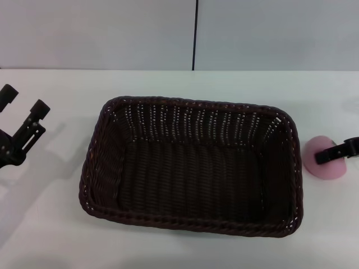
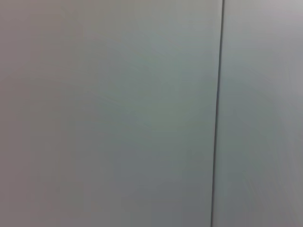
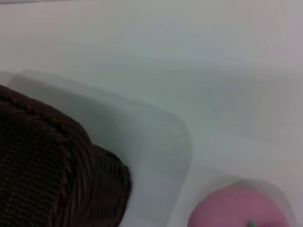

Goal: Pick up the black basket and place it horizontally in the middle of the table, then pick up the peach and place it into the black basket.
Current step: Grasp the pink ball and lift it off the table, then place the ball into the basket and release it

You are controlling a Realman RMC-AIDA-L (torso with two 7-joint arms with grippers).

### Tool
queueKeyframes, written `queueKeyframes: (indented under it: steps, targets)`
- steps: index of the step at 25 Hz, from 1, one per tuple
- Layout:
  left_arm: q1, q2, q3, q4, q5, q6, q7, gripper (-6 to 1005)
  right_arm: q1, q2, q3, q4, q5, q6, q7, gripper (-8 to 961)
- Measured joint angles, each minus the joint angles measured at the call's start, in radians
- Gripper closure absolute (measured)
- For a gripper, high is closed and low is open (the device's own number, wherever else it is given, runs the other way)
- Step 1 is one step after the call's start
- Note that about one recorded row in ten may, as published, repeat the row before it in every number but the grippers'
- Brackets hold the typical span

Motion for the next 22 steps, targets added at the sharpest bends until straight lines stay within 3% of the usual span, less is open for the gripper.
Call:
queueKeyframes:
  steps: [8, 9, 13, 15, 18, 19, 22]
  targets:
    - [-0.009, -0.001, -0.019, -0.001, 0.000, 0.002, 0.000, 286, -0.029, -0.007, 0.013, -0.071, 0.050, -0.041, 0.002, 452]
    - [-0.009, -0.001, -0.021, -0.001, 0.000, 0.002, 0.000, 287, -0.041, -0.014, 0.017, -0.093, 0.074, -0.047, 0.001, 602]
    - [-0.012, -0.003, -0.027, -0.007, 0.000, 0.002, -0.001, 287, -0.063, -0.019, 0.062, -0.174, 0.083, -0.062, 0.004, 635]
    - [-0.012, -0.003, -0.027, -0.007, 0.000, 0.002, -0.001, 287, -0.074, -0.019, 0.124, -0.289, 0.115, -0.134, 0.007, 651]
    - [-0.014, -0.003, -0.030, -0.012, 0.000, 0.000, -0.001, 287, -0.085, -0.018, 0.134, -0.373, 0.179, -0.203, 0.008, 672]
    - [-0.014, -0.003, -0.030, -0.012, 0.000, -0.001, -0.001, 287, -0.091, -0.010, 0.127, -0.449, 0.247, -0.260, 0.013, 678]
    - [-0.017, -0.003, -0.030, -0.012, 0.000, 0.000, -0.001, 287, -0.087, 0.005, 0.121, -0.513, 0.321, -0.325, 0.016, 700]
